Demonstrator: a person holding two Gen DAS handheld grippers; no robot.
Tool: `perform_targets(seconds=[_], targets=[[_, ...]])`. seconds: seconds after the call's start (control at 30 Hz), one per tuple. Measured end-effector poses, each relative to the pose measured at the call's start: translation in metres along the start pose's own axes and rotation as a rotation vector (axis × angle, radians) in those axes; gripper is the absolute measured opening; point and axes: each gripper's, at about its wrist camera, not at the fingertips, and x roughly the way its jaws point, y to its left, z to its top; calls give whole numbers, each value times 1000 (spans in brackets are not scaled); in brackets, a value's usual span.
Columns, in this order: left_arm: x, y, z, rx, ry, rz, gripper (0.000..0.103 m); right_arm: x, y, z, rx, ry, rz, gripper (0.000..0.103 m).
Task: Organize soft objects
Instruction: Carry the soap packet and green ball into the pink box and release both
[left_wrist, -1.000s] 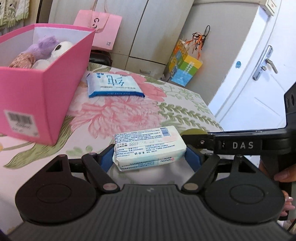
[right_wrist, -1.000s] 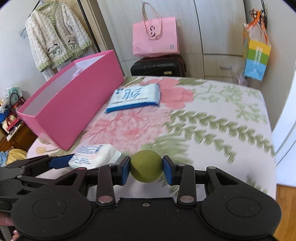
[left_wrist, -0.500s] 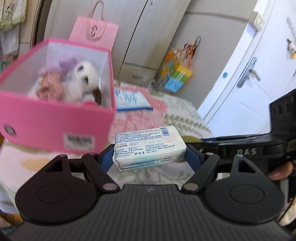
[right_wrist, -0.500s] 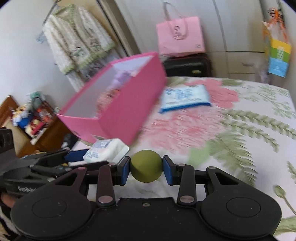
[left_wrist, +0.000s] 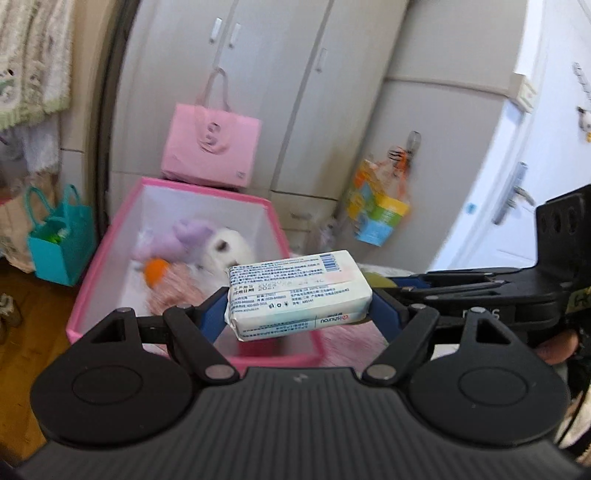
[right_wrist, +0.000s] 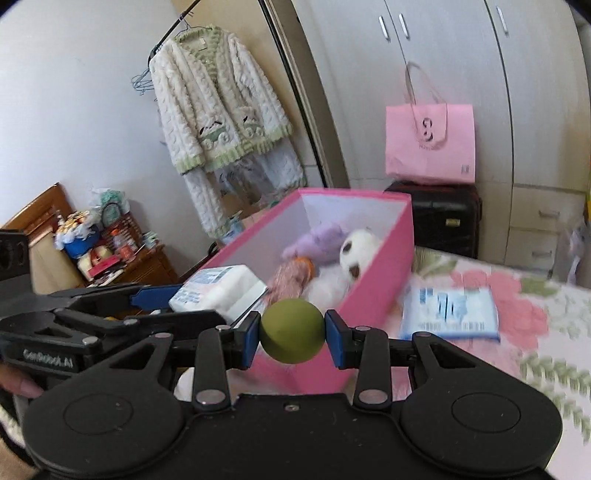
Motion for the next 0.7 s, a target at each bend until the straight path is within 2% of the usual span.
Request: perform_targets(seconds=[0.1, 0.27, 0.5, 0.57, 0.7], targets=[[12, 11, 3, 17, -15, 77, 79, 22, 4, 11, -30, -21, -30, 43], [40, 29, 6, 99, -14, 240, 79, 62, 2, 26, -71, -4, -60, 43], [71, 49, 7, 151, 47, 340, 79, 108, -7, 31, -109, 67, -84, 44], [76, 52, 8, 159, 67, 352, 80, 119, -5, 30, -171, 96, -102, 46], [83, 46, 7, 254, 87, 372, 82, 127, 4, 26, -270, 66, -179, 49]])
